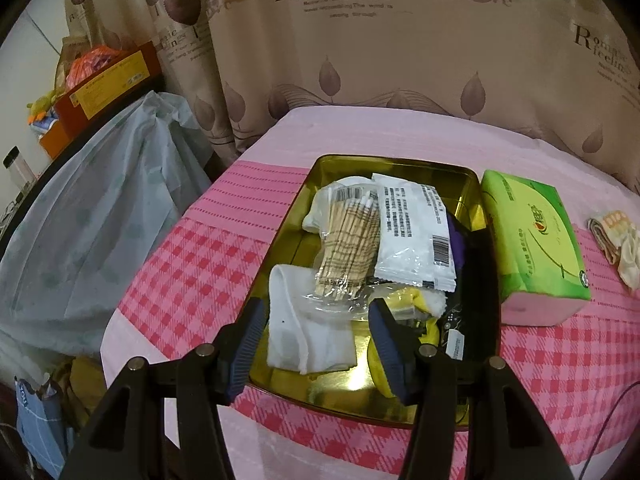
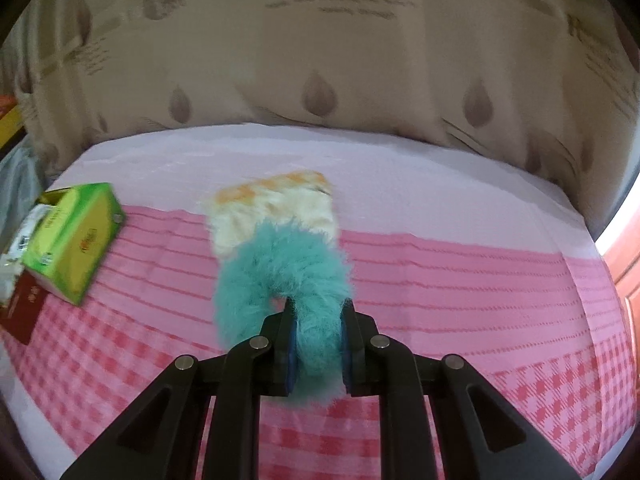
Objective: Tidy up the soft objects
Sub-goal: 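Carry the teal scrunchie into the gold tin and open the right gripper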
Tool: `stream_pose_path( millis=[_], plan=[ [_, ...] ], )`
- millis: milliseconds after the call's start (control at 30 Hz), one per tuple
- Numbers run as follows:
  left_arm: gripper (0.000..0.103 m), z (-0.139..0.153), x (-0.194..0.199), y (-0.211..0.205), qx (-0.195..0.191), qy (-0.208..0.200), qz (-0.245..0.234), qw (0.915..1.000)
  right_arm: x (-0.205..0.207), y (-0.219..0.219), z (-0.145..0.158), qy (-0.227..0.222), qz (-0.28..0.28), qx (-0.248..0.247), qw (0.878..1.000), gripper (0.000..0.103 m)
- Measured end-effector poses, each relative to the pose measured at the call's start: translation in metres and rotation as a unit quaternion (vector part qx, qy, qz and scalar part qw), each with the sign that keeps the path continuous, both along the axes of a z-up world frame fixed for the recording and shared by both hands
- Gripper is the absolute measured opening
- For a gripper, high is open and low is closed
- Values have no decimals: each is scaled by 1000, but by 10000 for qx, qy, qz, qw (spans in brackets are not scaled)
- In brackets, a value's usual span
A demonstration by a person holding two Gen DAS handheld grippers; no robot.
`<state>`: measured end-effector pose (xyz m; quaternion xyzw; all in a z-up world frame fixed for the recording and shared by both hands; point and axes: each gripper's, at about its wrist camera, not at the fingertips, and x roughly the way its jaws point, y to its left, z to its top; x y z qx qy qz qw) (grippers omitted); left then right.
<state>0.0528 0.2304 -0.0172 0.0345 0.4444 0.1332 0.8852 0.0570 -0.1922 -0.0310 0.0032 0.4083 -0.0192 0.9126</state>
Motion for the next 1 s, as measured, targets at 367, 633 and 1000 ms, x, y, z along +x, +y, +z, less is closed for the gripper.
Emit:
stream_pose_path(
  millis=[367, 633, 1000],
  plan=[
    [55, 3, 1, 12, -56, -65, 243, 9997, 11, 94, 29, -216, 980, 193, 9948, 15],
    [55, 9, -1, 35, -228, -190, 648, 9975, 21, 174, 48, -305, 1776, 459, 9826, 15],
    [55, 14, -5, 74, -398, -289, 1309, 9902, 22, 300, 39, -121, 2911, 691, 9541, 15]
  ],
)
